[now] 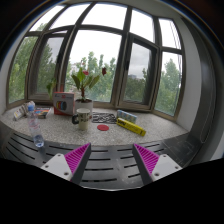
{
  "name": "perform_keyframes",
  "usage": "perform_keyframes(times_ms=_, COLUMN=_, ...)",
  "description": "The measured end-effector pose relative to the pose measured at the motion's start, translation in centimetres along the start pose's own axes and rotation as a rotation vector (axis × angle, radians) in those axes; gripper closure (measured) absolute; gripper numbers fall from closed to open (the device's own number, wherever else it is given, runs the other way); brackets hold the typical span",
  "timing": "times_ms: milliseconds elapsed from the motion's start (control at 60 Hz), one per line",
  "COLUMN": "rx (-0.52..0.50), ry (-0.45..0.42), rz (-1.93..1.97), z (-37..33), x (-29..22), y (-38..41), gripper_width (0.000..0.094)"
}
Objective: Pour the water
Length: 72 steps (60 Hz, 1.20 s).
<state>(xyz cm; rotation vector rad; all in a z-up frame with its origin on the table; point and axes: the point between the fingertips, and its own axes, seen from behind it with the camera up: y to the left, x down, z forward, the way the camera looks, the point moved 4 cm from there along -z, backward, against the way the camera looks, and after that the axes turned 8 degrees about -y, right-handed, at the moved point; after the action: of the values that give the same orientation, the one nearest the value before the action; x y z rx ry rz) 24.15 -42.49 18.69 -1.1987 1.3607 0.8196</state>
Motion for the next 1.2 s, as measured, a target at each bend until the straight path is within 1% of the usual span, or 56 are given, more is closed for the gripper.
perform_keyframes(times_ms=133, rx=-0.017, ry=0.017, rz=-0.005, z=-0.1, x=1.4, y=0.9, gripper_width=0.0082)
perform_keyframes(times_ms=217, rx=-0.023, ry=0.04, rz=-0.018, z=-0.9, x=3.3, y=1.4, gripper_width=0.0083)
perform_keyframes(times_ms=317, rx=-0.056, ry=0.071, rz=-0.026, z=-2.4, x=6.4, y=3.2, gripper_width=0.0083)
perform_keyframes(times_ms=450, rx=-0.133, ry=0.111, rz=-0.016, z=-4.7, x=10.3, y=8.2, gripper_width=0.0079)
perform_keyframes(times_ms=550, rx=-0.189, ry=0.115, rz=-0.03, z=-5.4, x=11.5, y=13.3, gripper_width=0.008)
perform_keyframes(times_ms=700, rx=-0.247, ry=0.088, rz=0.007, z=-3.5, x=9.9, y=22.5, gripper_width=0.0079)
perform_keyframes(times_ms=833, rx=-0.291, ry=0.018, rz=0.041, z=0.4, x=6.9, y=30.0, gripper_width=0.0079)
perform_keyframes(times_ms=967, rx=-0.294, ry=-0.045, rz=0.036, z=5.4, x=4.3, y=35.3, gripper_width=0.0083)
perform_keyframes(times_ms=1067, rx=-0.272, ry=-0.091, rz=0.035, z=9.3, x=2.9, y=37.1, gripper_width=0.0085)
perform_keyframes(times_ms=1133, rx=-0.263, ry=-0.097, rz=0.036, z=11.5, x=2.3, y=38.1, gripper_width=0.0122)
perform_keyframes(times_ms=1200, rx=-0.259, ry=-0.105, rz=0.035, z=13.4, x=2.3, y=38.6, gripper_width=0.0208)
